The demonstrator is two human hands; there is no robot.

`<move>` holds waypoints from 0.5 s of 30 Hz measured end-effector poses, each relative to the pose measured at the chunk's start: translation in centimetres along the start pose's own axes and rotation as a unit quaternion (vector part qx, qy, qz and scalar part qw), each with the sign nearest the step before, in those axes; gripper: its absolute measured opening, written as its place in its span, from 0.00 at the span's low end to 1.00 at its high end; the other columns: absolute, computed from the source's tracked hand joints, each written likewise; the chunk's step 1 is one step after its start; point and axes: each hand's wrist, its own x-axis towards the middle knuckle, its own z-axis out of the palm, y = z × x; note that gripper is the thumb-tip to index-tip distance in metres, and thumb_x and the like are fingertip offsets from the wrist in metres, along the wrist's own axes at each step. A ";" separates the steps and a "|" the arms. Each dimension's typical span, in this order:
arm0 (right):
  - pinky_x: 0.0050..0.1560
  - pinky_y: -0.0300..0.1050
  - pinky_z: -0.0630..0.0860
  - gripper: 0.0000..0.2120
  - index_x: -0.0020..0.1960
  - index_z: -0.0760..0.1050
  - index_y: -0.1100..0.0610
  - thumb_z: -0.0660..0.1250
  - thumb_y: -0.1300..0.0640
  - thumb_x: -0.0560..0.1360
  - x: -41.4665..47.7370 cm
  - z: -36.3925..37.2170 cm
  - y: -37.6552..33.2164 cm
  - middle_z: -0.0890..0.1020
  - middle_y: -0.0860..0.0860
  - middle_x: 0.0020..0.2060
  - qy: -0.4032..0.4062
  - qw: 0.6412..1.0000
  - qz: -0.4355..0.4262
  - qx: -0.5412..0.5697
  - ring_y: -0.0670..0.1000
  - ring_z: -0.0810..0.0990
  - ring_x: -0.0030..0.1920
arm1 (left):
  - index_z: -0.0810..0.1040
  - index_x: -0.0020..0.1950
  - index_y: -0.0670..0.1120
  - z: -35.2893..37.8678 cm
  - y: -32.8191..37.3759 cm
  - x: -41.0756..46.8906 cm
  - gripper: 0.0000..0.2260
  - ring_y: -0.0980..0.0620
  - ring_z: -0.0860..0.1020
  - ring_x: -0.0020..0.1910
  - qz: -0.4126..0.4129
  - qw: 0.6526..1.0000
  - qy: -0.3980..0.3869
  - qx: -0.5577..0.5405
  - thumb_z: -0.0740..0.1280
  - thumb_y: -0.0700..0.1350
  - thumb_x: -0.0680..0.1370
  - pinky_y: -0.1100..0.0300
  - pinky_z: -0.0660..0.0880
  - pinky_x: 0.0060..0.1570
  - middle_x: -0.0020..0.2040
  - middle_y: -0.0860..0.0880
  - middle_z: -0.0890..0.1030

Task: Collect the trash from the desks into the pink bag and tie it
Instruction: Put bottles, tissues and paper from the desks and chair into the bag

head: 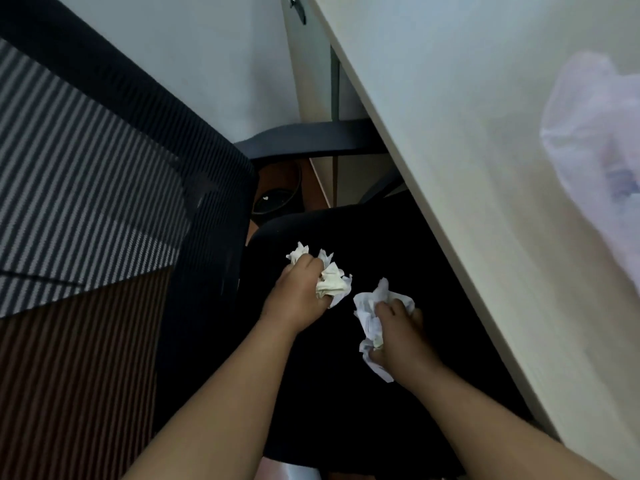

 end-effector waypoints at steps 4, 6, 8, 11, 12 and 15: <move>0.48 0.44 0.63 0.20 0.59 0.66 0.53 0.68 0.48 0.72 -2.6 -4.9 -2.6 0.68 0.50 0.59 0.041 0.999 -0.008 0.003 0.57 0.65 0.60 | 0.74 0.48 0.48 -4.5 2.4 -2.1 0.09 0.48 0.74 0.48 -0.002 1.000 0.013 0.019 0.70 0.46 0.72 0.56 0.70 0.41 0.49 0.53 0.73; 0.48 0.44 0.65 0.20 0.58 0.66 0.53 0.68 0.46 0.72 -4.8 -6.8 -4.3 0.68 0.51 0.58 0.060 0.998 -0.009 0.002 0.58 0.67 0.59 | 0.69 0.44 0.50 -7.2 4.0 -3.0 0.09 0.47 0.74 0.47 0.015 1.000 0.016 0.022 0.70 0.46 0.72 0.56 0.69 0.41 0.47 0.53 0.72; 0.46 0.45 0.66 0.20 0.59 0.65 0.52 0.68 0.46 0.72 -7.3 -8.4 -6.2 0.68 0.50 0.57 0.077 0.997 -0.008 0.020 0.58 0.66 0.58 | 0.66 0.40 0.52 -10.0 5.8 -3.9 0.12 0.47 0.74 0.45 0.035 0.999 0.025 0.020 0.71 0.47 0.71 0.55 0.70 0.40 0.46 0.53 0.72; 0.45 0.46 0.67 0.21 0.58 0.65 0.53 0.69 0.46 0.71 -11.0 -10.6 -8.3 0.68 0.51 0.57 0.122 0.991 0.000 0.060 0.59 0.66 0.57 | 0.64 0.37 0.55 -13.8 9.1 -4.8 0.15 0.47 0.73 0.42 0.074 0.996 0.034 0.023 0.72 0.47 0.71 0.55 0.69 0.37 0.43 0.53 0.71; 0.45 0.47 0.68 0.22 0.59 0.65 0.53 0.69 0.47 0.71 -12.1 -11.5 -8.7 0.68 0.51 0.57 0.137 0.988 0.002 0.071 0.59 0.66 0.56 | 0.66 0.38 0.53 -14.9 10.3 -5.1 0.15 0.47 0.73 0.41 0.091 0.995 0.034 0.026 0.73 0.47 0.71 0.54 0.70 0.37 0.43 0.52 0.71; 0.51 0.52 0.71 0.23 0.58 0.66 0.53 0.70 0.47 0.69 -15.2 -13.9 -8.7 0.68 0.53 0.56 0.180 0.978 0.005 0.106 0.59 0.66 0.57 | 0.71 0.41 0.46 -16.9 14.2 -5.4 0.13 0.46 0.74 0.41 0.144 0.988 0.033 0.036 0.75 0.46 0.69 0.52 0.73 0.41 0.44 0.50 0.73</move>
